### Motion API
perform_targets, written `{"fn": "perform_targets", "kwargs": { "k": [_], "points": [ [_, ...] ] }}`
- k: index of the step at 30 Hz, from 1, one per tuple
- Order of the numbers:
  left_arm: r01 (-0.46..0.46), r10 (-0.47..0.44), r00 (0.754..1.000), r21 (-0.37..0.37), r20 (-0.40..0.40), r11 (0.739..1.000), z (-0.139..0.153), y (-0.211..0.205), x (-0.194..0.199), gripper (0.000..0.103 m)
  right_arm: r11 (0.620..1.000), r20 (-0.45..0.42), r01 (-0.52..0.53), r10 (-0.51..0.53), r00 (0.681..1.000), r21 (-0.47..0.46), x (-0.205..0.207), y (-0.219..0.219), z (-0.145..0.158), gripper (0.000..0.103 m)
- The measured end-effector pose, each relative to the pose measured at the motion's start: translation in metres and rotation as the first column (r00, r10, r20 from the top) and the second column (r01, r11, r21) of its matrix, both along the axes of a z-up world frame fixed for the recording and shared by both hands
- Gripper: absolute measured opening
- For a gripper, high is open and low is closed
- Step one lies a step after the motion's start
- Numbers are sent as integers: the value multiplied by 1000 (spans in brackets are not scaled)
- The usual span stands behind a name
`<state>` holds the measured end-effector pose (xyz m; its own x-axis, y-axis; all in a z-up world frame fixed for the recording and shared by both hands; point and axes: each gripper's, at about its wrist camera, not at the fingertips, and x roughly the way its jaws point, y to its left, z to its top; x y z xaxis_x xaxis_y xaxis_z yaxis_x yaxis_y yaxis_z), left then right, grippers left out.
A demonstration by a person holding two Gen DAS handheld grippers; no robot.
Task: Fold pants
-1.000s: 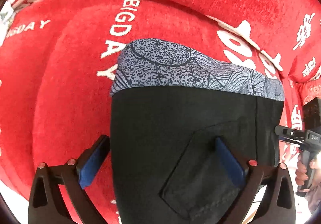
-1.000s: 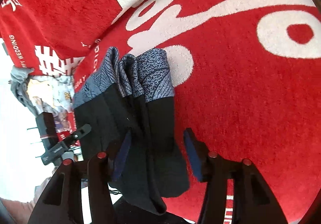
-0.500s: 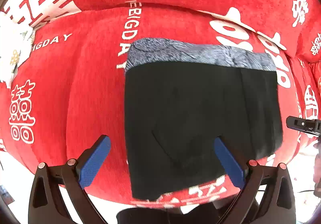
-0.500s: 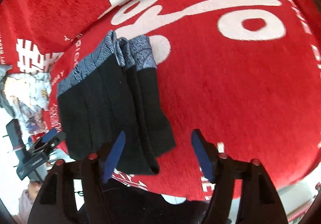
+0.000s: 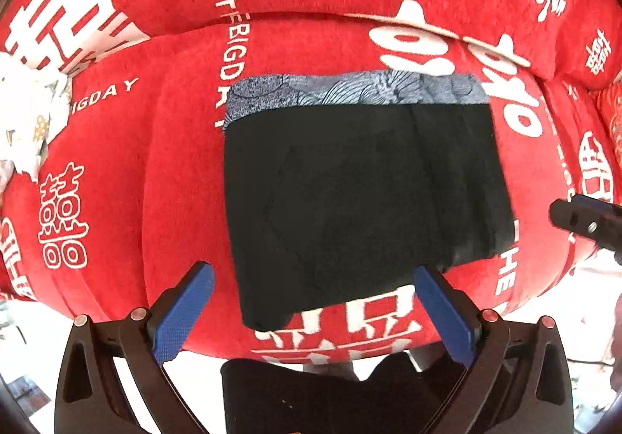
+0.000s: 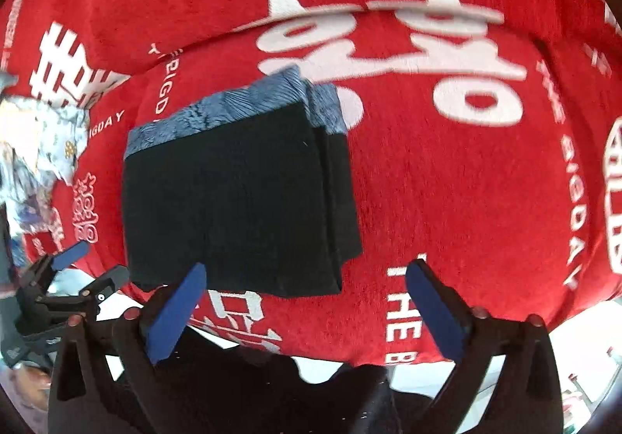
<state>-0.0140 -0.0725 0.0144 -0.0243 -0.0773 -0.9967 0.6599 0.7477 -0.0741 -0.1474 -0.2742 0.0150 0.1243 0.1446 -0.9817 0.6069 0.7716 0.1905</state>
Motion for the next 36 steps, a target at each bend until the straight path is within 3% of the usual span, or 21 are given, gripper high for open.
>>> {"fn": "perform_targets", "kwargs": {
  "k": [10, 36],
  "points": [
    [-9, 4, 996, 53, 86, 999, 31, -1, -8, 103, 988, -49, -34, 27, 998, -152, 12, 16, 40, 103],
    [-75, 68, 991, 59, 118, 995, 64, 2, 9, 103, 992, -62, -35, 27, 998, -123, 31, 27, 65, 102]
  ]
}}
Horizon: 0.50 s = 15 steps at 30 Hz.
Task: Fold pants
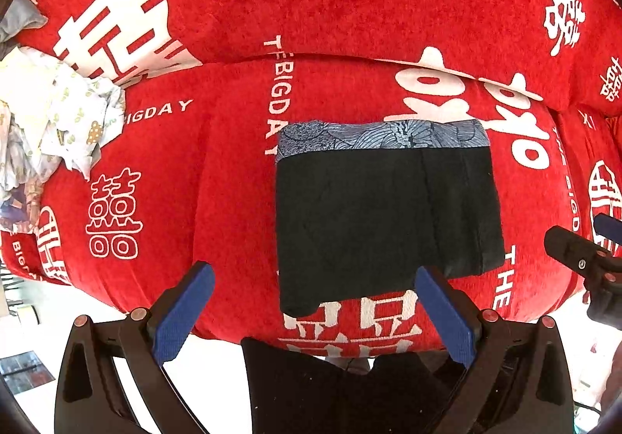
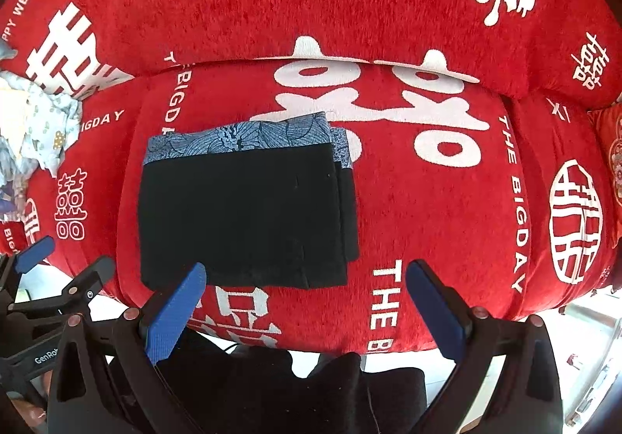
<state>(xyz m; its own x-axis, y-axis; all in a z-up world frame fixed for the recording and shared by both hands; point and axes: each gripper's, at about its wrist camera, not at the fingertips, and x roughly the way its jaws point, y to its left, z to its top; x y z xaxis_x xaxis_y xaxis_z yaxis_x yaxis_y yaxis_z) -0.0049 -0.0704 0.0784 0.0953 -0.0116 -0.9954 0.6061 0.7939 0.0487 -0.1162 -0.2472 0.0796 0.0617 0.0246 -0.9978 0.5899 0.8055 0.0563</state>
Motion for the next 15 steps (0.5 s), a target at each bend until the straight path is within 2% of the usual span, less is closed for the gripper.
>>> {"fn": "perform_targets", "kwargs": {
  "k": [15],
  "points": [
    [-8, 8, 1000, 6, 4, 1000, 0, 4, -1, 103, 1000, -13, -6, 6, 1000, -1, -2, 5, -2, 102]
  ]
}}
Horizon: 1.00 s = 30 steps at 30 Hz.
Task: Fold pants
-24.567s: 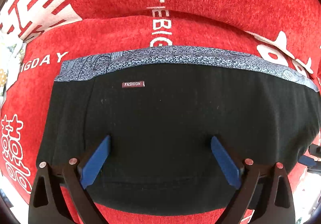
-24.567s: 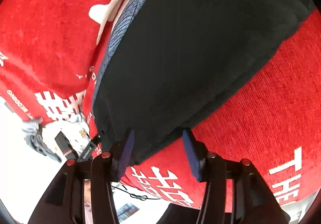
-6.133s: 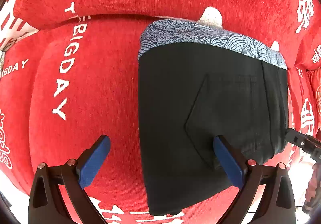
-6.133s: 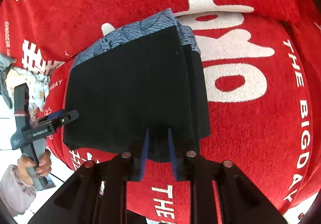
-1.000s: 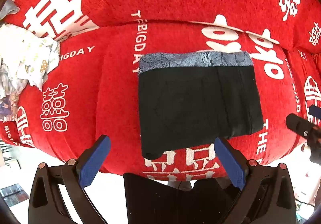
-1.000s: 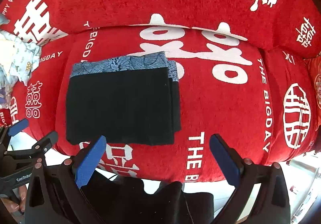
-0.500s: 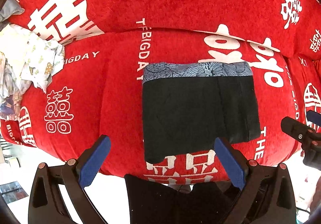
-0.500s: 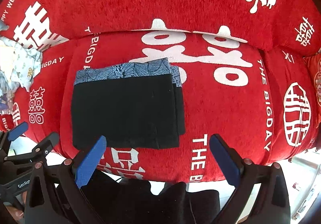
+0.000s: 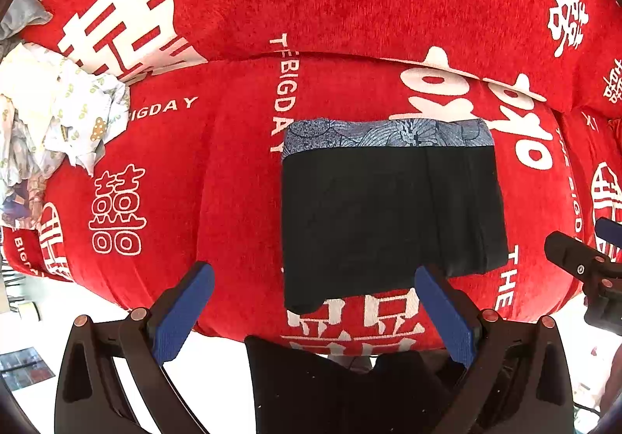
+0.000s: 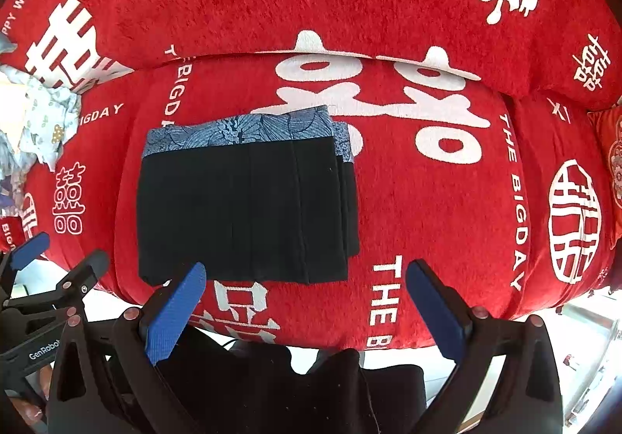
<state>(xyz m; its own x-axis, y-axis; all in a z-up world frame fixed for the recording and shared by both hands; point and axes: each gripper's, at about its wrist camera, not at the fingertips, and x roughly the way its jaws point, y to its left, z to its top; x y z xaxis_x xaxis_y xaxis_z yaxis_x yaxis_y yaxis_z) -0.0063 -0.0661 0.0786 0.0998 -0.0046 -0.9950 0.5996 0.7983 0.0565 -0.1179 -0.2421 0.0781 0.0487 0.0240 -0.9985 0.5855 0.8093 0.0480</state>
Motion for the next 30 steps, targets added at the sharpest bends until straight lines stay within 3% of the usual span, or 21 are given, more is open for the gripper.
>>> {"fn": "perform_targets", "kwargs": {
  "k": [30],
  "points": [
    [25, -25, 1000, 15, -7, 1000, -3, -1, -8, 103, 1000, 3, -17, 17, 1000, -6, 2, 6, 1, 102]
  ]
}}
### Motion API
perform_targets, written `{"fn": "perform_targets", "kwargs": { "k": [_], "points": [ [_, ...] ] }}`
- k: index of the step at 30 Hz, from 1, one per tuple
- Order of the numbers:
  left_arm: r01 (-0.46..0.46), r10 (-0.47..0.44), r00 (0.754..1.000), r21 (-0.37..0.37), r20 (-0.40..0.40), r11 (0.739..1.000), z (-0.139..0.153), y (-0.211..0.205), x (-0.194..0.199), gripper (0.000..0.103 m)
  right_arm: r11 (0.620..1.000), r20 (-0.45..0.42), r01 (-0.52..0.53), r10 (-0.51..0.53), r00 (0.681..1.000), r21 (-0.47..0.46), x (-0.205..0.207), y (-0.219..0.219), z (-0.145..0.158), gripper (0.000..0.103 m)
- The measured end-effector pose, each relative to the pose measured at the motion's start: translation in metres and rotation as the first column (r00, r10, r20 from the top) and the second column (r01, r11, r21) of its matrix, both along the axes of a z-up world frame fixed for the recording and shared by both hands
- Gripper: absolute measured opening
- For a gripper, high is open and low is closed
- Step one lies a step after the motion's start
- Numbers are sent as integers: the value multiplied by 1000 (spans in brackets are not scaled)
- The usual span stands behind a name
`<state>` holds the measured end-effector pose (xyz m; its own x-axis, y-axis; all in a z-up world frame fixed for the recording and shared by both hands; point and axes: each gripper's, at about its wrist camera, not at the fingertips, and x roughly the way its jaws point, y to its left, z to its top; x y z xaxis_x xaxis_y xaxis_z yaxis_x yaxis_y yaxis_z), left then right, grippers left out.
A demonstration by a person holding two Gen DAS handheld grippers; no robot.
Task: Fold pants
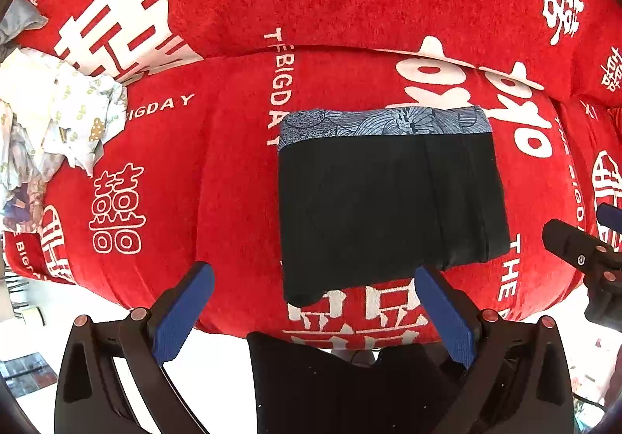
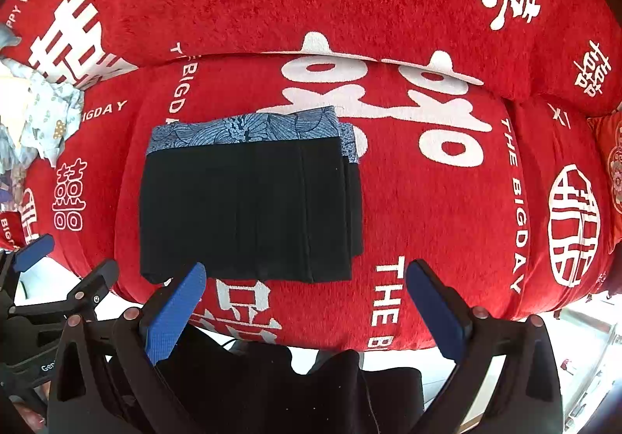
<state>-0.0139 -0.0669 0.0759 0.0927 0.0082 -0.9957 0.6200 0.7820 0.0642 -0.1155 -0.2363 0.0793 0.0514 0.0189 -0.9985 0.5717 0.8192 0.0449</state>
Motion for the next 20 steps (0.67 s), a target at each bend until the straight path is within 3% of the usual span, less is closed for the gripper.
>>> {"fn": "perform_targets", "kwargs": {
  "k": [20],
  "points": [
    [-2, 2, 1000, -19, 10, 1000, 0, 2, 1, 103, 1000, -6, -9, 9, 1000, -3, 1, 4, -3, 102]
  ]
}}
